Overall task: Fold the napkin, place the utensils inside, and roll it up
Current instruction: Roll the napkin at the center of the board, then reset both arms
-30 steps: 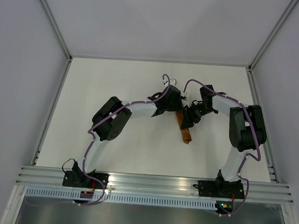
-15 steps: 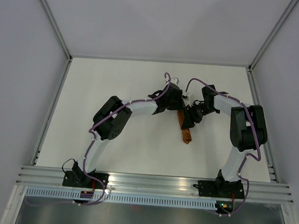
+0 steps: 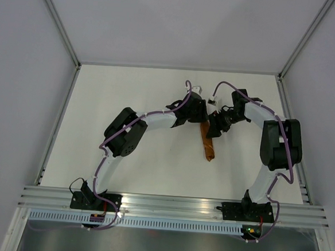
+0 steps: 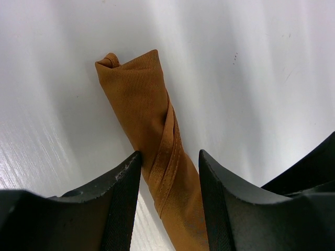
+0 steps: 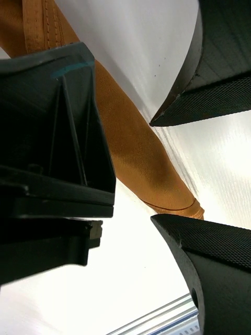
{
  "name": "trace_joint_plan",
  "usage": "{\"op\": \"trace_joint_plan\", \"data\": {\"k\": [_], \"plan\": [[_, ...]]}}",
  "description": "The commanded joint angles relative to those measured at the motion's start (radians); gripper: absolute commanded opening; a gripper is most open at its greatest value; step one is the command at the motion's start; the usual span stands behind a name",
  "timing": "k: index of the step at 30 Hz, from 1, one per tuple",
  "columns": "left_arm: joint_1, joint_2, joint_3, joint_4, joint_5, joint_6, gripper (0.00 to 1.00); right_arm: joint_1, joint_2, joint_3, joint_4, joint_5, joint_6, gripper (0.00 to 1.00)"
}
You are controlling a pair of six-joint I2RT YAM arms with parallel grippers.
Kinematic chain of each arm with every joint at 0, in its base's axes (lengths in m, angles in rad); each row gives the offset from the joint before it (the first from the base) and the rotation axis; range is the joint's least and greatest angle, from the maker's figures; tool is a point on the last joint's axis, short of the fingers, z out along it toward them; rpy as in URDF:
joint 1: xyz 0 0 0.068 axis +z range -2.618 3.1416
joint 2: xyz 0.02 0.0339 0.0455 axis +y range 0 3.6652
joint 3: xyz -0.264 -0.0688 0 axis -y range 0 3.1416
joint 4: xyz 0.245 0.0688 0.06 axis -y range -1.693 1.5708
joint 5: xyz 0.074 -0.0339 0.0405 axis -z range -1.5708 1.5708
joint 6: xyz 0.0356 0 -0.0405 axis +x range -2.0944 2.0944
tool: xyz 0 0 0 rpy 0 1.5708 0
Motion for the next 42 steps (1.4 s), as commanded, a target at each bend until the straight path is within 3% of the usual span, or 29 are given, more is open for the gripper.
{"op": "trace_joint_plan", "data": {"k": [1,30,35,42], "plan": [[0.004,-0.015,0.039,0.009,0.021,0.039,0.54,-0.012,-0.047,0.046,-0.034,-0.034,-0.005,0.73],[0.029,-0.194,-0.084,0.104,0.050,0.171,0.59,-0.063,-0.080,0.105,-0.071,-0.089,0.010,0.74],[0.049,-0.392,-0.270,0.141,-0.022,0.235,0.60,-0.109,-0.117,0.146,-0.108,-0.146,0.021,0.74],[0.064,-0.810,-0.611,0.098,-0.115,0.332,0.63,-0.271,-0.217,0.164,-0.134,-0.236,0.038,0.77]]}}
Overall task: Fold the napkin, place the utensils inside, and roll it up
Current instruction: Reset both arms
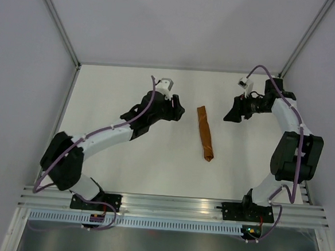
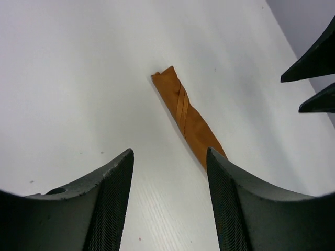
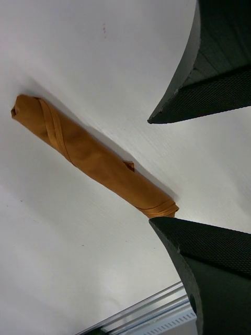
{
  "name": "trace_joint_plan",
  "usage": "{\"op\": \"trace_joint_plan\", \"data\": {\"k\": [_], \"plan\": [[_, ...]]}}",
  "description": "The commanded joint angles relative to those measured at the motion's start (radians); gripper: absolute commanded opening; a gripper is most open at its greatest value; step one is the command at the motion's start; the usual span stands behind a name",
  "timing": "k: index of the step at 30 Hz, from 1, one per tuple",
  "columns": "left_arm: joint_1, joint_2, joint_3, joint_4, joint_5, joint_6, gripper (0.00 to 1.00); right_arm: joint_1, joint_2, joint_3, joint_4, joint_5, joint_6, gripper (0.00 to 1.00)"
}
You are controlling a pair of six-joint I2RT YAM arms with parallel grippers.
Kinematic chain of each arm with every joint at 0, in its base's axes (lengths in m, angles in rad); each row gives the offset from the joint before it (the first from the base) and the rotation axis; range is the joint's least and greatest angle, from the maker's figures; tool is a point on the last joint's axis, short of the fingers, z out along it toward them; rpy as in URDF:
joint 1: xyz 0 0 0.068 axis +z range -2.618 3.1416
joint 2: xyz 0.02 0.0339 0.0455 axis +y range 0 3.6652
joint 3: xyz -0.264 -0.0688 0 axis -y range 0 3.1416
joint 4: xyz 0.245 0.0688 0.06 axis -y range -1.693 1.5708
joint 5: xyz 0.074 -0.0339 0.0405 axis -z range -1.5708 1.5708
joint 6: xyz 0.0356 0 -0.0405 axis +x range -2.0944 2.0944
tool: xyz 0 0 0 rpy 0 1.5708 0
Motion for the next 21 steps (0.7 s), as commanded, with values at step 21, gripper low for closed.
{"op": "trace_joint_plan", "data": {"k": [21], "plan": [[0.006,-0.682,-0.379,-0.189,-0.082,0.068,0.66,-0.344,-0.353,-0.120,0.140,-0.091,0.179,0.83]]}}
